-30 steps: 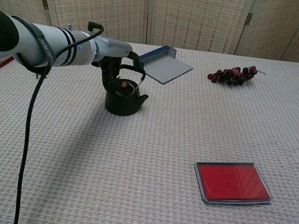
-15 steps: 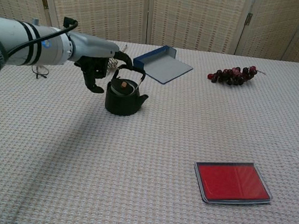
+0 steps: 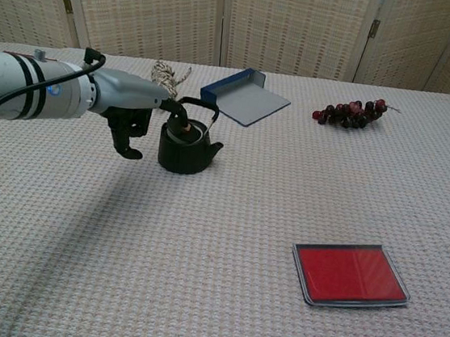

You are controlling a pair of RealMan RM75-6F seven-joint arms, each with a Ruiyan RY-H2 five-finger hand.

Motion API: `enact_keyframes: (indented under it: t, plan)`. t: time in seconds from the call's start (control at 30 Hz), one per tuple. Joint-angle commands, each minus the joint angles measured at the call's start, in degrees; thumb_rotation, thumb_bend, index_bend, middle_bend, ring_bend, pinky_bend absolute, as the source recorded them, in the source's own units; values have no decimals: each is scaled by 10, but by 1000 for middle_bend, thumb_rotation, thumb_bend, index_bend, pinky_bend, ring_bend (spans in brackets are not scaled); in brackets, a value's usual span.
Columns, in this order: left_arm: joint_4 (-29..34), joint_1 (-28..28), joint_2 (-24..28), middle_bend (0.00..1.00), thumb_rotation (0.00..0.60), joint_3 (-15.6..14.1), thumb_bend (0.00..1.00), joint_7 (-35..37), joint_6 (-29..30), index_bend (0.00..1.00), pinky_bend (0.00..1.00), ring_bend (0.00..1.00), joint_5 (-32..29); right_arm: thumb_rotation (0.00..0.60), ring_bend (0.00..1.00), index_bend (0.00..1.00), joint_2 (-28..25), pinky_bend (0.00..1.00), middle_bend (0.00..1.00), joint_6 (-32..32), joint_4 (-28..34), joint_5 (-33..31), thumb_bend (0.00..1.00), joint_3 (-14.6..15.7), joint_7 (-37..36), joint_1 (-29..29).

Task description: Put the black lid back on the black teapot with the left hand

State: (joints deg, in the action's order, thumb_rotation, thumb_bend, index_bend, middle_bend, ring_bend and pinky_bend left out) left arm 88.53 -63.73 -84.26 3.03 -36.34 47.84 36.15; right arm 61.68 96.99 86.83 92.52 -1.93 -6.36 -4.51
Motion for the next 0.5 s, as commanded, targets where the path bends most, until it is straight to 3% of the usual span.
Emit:
enact_keyframes:
  t: [0.03, 0.5]
  plan:
    - [-2, -3, -4, 937, 600, -1, 316, -4, 0, 139, 875, 937, -6, 600, 151, 0, 0, 0, 25, 0, -1, -1, 78, 0, -1, 0]
    - [-13, -2, -6, 937, 600, 2, 316, 8, -2, 148, 875, 938, -28, 600, 152, 0, 2, 0, 25, 8, -3, 0, 77, 1, -2, -6]
